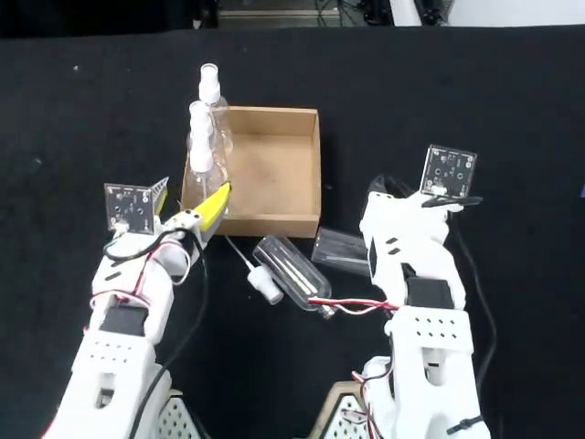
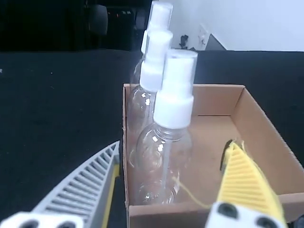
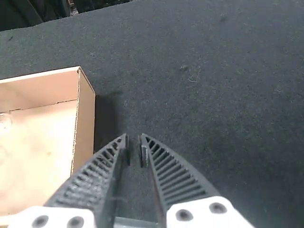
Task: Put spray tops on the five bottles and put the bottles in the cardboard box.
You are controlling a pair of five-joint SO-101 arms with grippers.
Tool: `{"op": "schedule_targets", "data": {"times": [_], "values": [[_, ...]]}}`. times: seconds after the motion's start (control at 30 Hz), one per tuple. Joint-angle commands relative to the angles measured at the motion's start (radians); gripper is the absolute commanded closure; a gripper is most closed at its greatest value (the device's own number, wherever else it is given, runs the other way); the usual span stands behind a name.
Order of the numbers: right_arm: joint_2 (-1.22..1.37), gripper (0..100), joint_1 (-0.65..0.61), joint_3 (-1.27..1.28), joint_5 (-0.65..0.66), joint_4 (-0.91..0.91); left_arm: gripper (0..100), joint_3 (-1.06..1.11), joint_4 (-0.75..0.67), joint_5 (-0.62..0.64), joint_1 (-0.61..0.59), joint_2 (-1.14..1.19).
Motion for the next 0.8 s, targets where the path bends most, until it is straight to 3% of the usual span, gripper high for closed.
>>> {"op": "schedule_targets", "data": {"times": [0.0,0.33,0.47,0.63,0.77], "values": [[-0.013,96.9,0.020,-0.004,0.009,-0.029,68,-0.007,0.264,0.009,0.001,-0.258],[-0.013,96.9,0.020,-0.004,0.009,-0.029,67,-0.107,0.753,0.011,0.005,-0.522],[-0.013,96.9,0.025,-0.007,0.009,-0.029,67,-0.237,0.941,0.012,0.013,-0.508],[-0.015,96.9,0.025,-0.010,0.009,-0.020,67,-0.418,1.175,0.011,0.111,-0.427],[-0.015,96.9,0.018,-0.062,0.009,0.077,67,-0.542,1.275,0.011,0.120,-0.313]]}}
